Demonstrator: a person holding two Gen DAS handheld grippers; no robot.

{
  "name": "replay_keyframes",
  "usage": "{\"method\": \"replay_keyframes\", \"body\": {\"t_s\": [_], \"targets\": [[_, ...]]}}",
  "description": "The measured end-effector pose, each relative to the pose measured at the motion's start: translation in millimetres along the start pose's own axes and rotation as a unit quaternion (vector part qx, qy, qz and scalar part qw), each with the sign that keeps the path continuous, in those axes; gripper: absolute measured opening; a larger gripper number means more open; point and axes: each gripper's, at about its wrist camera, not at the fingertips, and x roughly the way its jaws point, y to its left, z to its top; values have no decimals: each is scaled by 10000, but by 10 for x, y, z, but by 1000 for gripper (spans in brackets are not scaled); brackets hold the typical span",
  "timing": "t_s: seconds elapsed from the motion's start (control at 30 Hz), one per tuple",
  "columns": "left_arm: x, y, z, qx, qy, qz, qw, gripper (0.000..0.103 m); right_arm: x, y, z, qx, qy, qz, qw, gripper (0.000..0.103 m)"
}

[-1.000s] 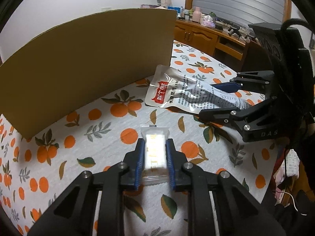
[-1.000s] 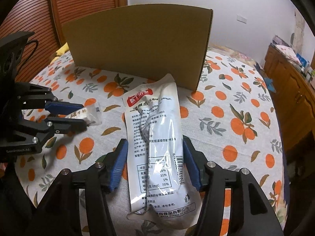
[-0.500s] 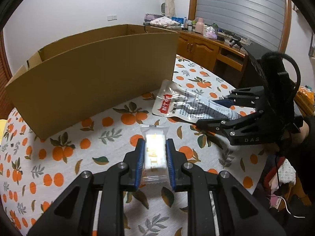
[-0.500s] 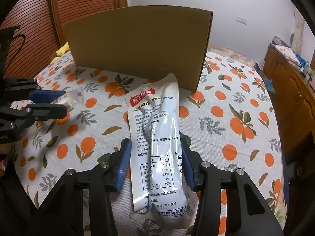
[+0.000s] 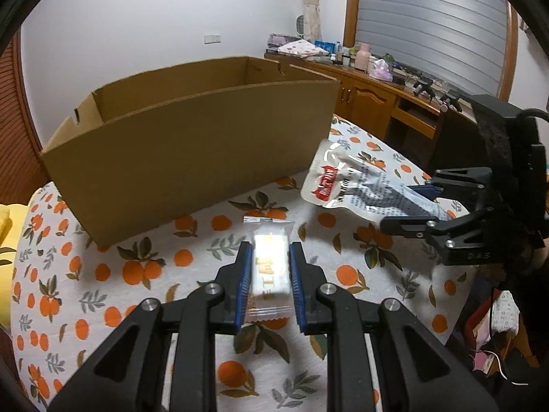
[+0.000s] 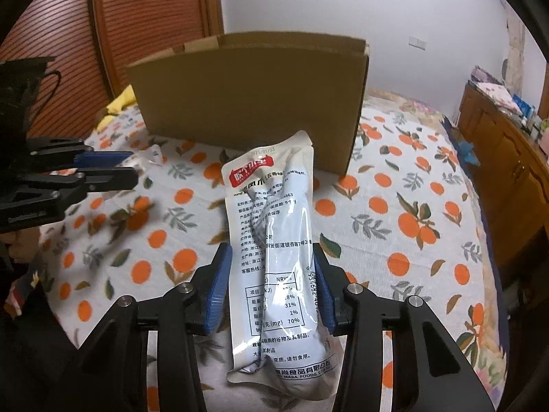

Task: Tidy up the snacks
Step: 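Lift both held snacks and carry them over the cardboard box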

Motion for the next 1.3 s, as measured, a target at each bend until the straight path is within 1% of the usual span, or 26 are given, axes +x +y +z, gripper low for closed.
{"method": "replay_keyframes", "body": {"t_s": [0.53,0.73,0.97,1.1,1.3], "targets": [[-377,279,247,-82,-438,351,9984,19,-405,155,316,-180,-538,6,9984,46],[-473,361,383,52,-549,559,9969,19,-513,179,496,-286,-734,-16,9969,46],[-623,464,556,106,-713,681,9951,19,-618,195,699,-320,-991,-133,9945,46],[-640,519,666,95,-740,754,9944,19,-643,207,826,-357,-1069,-124,9936,46],[-556,659,840,42,-719,831,9939,19,-595,174,1031,-382,-1170,-80,9924,46]]}}
